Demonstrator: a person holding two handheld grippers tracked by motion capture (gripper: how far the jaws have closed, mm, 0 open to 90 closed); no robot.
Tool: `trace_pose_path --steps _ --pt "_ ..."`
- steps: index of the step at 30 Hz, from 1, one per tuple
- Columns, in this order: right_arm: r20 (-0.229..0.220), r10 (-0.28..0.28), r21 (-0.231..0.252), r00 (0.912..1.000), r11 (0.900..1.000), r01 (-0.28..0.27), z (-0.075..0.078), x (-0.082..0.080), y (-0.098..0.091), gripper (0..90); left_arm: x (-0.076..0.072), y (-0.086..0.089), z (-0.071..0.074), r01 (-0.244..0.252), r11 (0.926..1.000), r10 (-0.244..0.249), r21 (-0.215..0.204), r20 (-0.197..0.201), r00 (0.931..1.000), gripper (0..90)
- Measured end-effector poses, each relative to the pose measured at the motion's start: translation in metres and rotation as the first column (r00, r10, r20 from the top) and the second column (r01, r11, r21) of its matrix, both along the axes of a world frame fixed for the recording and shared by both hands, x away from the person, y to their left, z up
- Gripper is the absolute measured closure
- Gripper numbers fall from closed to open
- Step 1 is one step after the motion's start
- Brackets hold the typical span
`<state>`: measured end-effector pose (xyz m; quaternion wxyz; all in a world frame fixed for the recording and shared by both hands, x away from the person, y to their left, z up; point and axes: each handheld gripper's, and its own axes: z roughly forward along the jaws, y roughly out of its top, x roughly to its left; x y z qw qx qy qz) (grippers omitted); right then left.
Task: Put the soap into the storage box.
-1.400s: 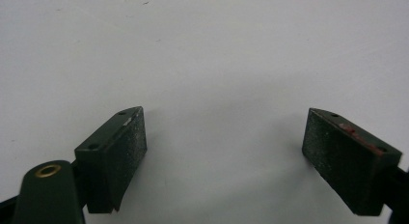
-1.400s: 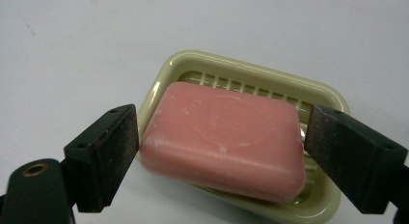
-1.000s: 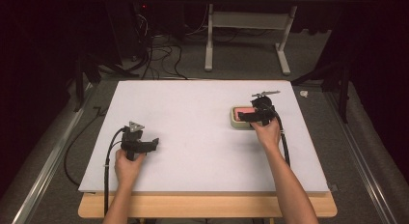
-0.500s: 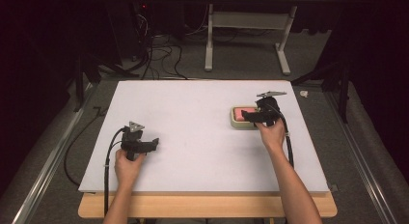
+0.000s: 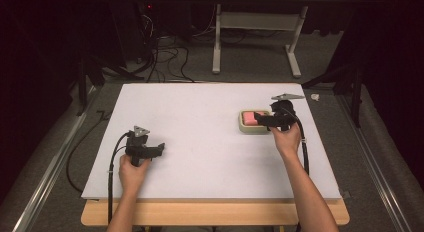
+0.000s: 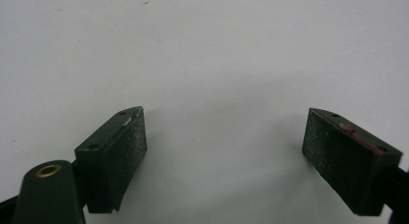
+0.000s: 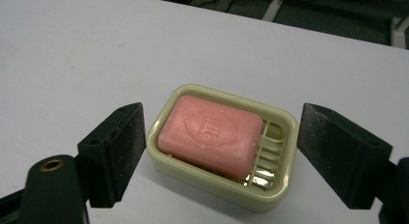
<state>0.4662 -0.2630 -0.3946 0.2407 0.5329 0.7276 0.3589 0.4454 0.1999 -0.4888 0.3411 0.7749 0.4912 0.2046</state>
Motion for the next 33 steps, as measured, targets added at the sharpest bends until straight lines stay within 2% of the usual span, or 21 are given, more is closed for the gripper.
trace_pose_path --steps 19,26,33 --pt "0.053 0.023 0.012 0.9983 0.9997 -0.023 0.018 -0.022 -0.008 18.4 0.000 0.000 0.000 0.000 1.0000 0.000 0.001 0.000 1.0000 16.1" --pt "0.058 0.040 -0.007 0.9975 0.9992 -0.040 0.016 -0.028 -0.010 18.0 0.000 0.000 0.000 0.000 1.0000 0.000 0.001 0.000 1.0000 16.0" --pt "0.078 0.033 0.013 0.9964 0.9993 -0.034 0.014 -0.038 -0.019 18.0 0.000 0.000 0.000 -0.001 1.0000 0.001 0.002 0.001 1.0000 16.0"
